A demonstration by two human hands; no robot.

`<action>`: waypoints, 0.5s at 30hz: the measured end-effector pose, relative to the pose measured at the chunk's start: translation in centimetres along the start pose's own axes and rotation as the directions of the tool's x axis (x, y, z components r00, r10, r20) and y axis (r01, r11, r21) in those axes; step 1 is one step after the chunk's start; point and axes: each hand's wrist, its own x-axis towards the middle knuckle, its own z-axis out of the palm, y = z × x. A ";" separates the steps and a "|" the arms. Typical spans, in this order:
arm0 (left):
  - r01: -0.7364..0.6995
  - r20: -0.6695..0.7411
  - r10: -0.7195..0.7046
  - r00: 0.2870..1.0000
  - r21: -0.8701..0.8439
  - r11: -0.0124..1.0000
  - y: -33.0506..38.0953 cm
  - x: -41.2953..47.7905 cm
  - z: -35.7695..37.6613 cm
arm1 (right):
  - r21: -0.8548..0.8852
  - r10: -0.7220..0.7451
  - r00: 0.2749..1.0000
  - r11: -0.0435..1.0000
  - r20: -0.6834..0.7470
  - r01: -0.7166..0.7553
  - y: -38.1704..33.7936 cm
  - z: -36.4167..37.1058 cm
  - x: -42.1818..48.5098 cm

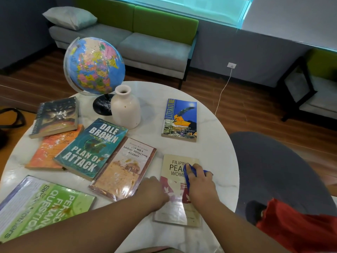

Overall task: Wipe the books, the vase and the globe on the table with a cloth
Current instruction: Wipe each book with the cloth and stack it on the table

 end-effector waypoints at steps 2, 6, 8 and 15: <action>0.033 0.029 -0.030 0.999 -0.120 0.992 -0.3 -0.1 -0.6 | 0.000 0.012 1.000 1.000 0.017 -0.012 0.0 0.2 -0.8; 0.107 0.101 -0.079 0.992 -0.307 0.946 -0.8 0.3 -0.7 | 0.006 -0.015 1.000 1.000 0.025 0.015 0.0 2.0 -2.2; 0.133 0.123 -0.094 0.988 -0.361 0.923 -0.8 0.4 -0.8 | -0.007 -0.032 0.999 0.999 0.015 0.032 0.2 2.8 -2.1; 0.128 0.347 0.057 0.936 -0.487 0.864 -1.9 -1.5 -0.3 | 0.118 -0.010 0.999 0.993 -0.030 0.014 0.5 2.4 -2.4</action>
